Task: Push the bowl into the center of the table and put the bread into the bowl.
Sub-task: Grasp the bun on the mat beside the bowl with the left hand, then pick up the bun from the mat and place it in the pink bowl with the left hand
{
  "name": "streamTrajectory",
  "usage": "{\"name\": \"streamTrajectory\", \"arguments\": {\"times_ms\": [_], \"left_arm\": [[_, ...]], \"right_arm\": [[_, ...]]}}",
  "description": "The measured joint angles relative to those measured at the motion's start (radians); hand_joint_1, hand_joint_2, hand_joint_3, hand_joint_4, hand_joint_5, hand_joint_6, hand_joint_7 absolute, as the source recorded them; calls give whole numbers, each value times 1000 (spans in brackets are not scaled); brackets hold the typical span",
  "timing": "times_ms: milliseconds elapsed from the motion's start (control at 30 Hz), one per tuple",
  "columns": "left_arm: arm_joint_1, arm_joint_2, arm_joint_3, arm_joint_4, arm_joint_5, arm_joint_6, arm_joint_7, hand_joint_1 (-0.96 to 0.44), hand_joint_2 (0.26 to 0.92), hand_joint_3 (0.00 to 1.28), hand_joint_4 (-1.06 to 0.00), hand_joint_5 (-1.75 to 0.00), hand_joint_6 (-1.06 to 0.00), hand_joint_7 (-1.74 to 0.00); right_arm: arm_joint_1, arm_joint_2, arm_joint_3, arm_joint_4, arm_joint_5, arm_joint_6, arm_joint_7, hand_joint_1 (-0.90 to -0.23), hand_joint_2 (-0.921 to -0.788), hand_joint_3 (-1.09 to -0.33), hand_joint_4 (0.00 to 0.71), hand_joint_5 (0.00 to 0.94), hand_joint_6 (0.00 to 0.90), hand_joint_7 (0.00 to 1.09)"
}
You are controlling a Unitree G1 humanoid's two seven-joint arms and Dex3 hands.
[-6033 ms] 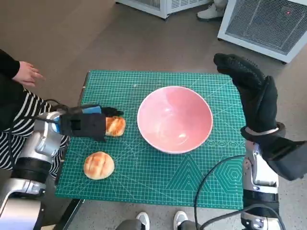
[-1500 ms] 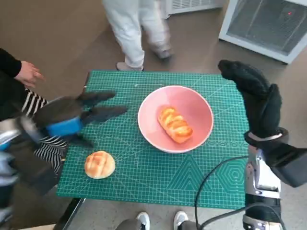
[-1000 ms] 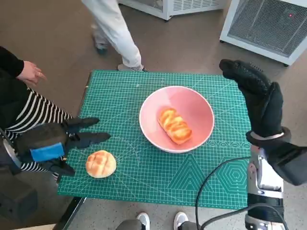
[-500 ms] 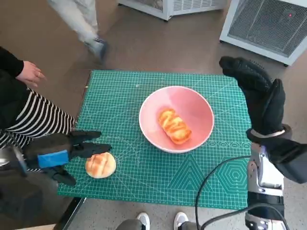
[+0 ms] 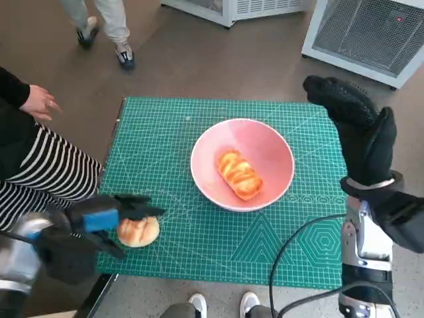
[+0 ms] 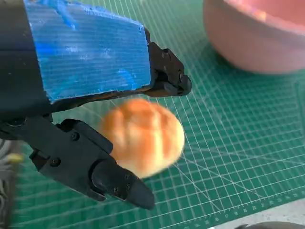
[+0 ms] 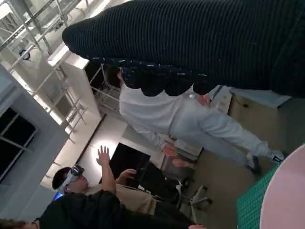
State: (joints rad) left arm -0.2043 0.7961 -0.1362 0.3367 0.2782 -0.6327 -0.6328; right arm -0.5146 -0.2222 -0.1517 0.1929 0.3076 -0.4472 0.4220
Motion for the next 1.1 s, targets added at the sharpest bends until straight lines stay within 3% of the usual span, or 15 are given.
{"name": "streamTrajectory", "arguments": {"times_ms": [200, 267, 300, 333, 367, 467, 733, 1100], "left_arm": [[-21, -3, -12, 14, 34, -13, 39, -29, 864, 41, -667, -111, -680, -179], [-24, -3, -14, 14, 34, -13, 39, -10, 885, 50, -738, -205, -719, -242], [-26, -2, -15, 14, 34, -13, 39, -2, 894, 52, -733, -303, -713, -306], [-28, -2, -15, 14, 33, -13, 39, -1, 904, 92, -684, -656, -638, -648], [-31, -2, -15, 14, 33, -13, 39, -1, 910, 118, -646, -890, -593, -866], [-37, -1, -15, 13, 33, -13, 42, 0, 917, 141, -604, -1162, -558, -1114], [-53, 13, -14, 2, 30, -27, 38, 1, 920, 119, -582, -1279, -619, -1164], [-81, 58, 53, -166, -127, 69, -73, 1, 919, 101, -599, -1336, -656, -1062]], "right_arm": [[7, 0, 0, -17, 1, 5, -1, -711, -921, -636, 142, 1, 36, 470], [10, 0, -1, -21, 1, 6, -2, -711, -921, -636, 142, 1, 37, 469], [12, 0, -1, -22, 1, 6, -3, -711, -921, -636, 142, 1, 37, 469], [13, 0, -2, -22, 1, 6, -4, -711, -921, -636, 142, 1, 37, 469], [14, 0, -2, -22, 1, 7, -4, -711, -921, -636, 143, 1, 37, 468], [18, 0, -2, -24, 1, 7, -5, -712, -921, -636, 143, 1, 38, 467], [22, 0, -3, -25, 1, 7, -9, -714, -921, -635, 143, 1, 40, 466], [21, -1, -6, -20, 1, 7, -11, -709, -921, -635, 142, 0, 41, 464]]}}
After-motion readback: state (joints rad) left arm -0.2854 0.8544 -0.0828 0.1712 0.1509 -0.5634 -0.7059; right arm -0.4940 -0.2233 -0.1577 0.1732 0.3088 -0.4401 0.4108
